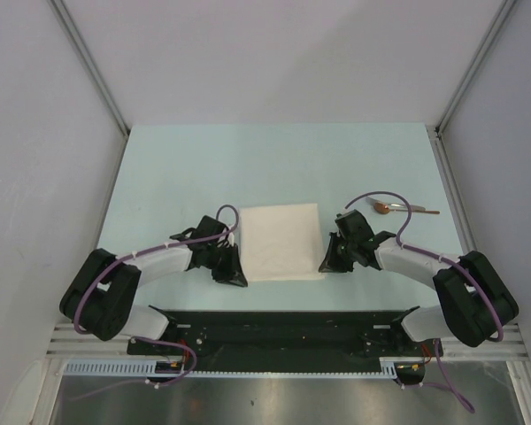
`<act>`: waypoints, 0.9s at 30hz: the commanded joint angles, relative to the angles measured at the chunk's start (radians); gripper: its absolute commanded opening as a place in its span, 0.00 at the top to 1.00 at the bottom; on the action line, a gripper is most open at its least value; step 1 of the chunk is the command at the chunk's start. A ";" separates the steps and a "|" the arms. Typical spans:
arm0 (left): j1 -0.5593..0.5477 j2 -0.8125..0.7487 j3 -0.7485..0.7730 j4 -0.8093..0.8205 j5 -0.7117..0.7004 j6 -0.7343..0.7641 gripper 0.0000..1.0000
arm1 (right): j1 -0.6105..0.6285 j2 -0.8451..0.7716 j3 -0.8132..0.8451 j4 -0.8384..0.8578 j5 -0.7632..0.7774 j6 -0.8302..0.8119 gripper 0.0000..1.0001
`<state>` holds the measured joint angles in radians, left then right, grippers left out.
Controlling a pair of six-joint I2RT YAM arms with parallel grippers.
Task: Fold the napkin into a case and place the utensils inside
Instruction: Smooth out the square-folded napkin at the center of the board.
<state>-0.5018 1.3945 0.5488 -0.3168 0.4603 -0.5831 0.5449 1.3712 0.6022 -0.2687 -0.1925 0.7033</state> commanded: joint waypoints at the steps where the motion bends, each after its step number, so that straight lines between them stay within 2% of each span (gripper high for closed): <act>1: -0.006 -0.037 0.011 0.024 0.067 0.023 0.86 | -0.010 -0.001 -0.013 0.003 0.018 -0.024 1.00; 7: -0.006 -0.199 0.117 -0.022 0.143 0.019 0.84 | -0.016 -0.021 0.005 -0.012 0.016 -0.027 1.00; 12: -0.004 -0.152 0.166 -0.050 0.043 -0.014 0.84 | -0.019 -0.015 0.005 -0.012 0.015 -0.031 1.00; 22: 0.002 0.020 -0.068 0.129 -0.113 -0.078 0.91 | -0.020 -0.014 -0.016 0.014 0.004 -0.027 1.00; 27: 0.002 0.029 -0.087 0.163 -0.075 -0.061 0.91 | -0.020 -0.026 -0.012 0.002 -0.005 -0.030 1.00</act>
<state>-0.4942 1.3880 0.5030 -0.2020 0.4660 -0.6586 0.5285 1.3705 0.5972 -0.2630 -0.1989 0.6949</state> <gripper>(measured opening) 0.085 0.010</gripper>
